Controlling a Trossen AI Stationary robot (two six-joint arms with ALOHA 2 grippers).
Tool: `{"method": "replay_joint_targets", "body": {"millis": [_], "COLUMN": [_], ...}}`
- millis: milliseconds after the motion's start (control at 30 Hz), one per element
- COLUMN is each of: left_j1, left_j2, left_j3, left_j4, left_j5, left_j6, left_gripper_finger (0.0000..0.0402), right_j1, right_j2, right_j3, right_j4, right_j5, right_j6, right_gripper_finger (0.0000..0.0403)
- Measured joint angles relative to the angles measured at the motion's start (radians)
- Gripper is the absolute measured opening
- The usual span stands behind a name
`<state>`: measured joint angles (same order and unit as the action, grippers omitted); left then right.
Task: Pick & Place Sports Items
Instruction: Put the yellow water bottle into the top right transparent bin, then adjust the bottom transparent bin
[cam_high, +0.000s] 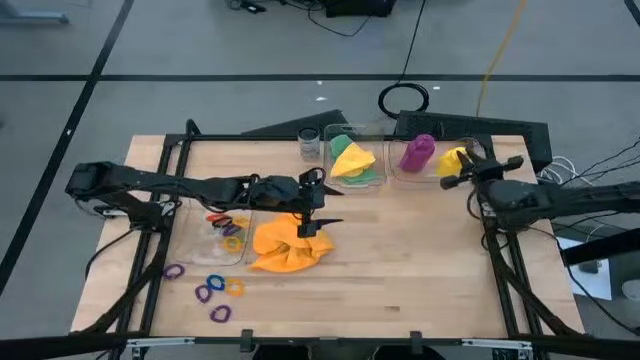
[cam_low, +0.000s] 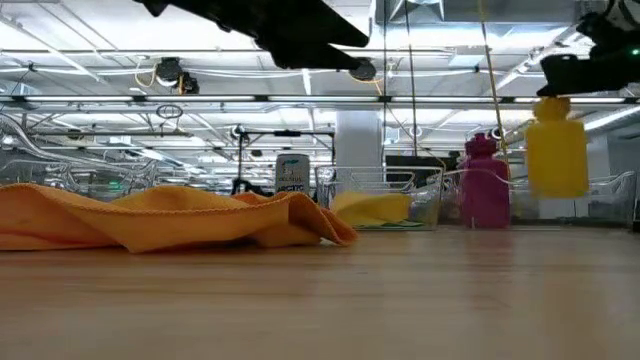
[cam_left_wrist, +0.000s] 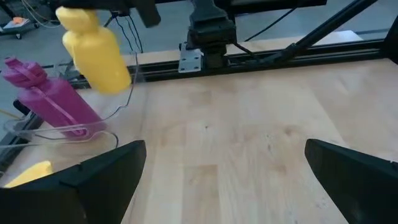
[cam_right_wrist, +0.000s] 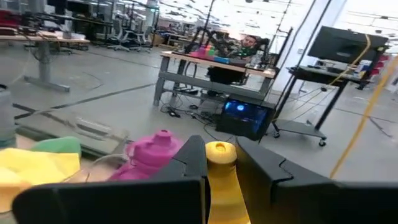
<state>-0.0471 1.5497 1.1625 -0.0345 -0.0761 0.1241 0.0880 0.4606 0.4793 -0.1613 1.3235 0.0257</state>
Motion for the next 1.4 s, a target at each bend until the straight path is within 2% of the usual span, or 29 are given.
{"method": "replay_joint_targets", "body": {"millis": [300, 500, 700, 1133, 1400], "left_j1": [0.000, 0.000, 0.000, 0.000, -0.001], "left_j2": [0.000, 0.000, 0.000, 0.000, 0.000], "left_j3": [0.000, 0.000, 0.000, 0.000, 0.000], "left_j4": [0.000, 0.000, 0.000, 0.000, 0.000], "left_j5": [0.000, 0.000, 0.000, 0.000, 0.000], "left_j6": [0.001, 0.001, 0.001, -0.002, -0.002], "left_gripper_finger": [0.0367, 0.0367, 0.0367, 0.0367, 0.0367], "right_j1": [-0.097, -0.133, -0.133, -0.134, -0.134], "right_j2": [0.000, 0.000, 0.000, 0.000, 0.000], "right_j3": [-0.126, -0.137, -0.137, -0.137, -0.137], "right_j4": [0.193, 0.202, 0.201, 0.195, 0.196], "right_j5": [-0.071, -0.074, -0.125, -0.122, -0.121], "right_j6": [-0.047, -0.050, -0.059, -0.053, -0.078], "right_gripper_finger": [0.0017, 0.0017, 0.0020, 0.0116, 0.0144]}}
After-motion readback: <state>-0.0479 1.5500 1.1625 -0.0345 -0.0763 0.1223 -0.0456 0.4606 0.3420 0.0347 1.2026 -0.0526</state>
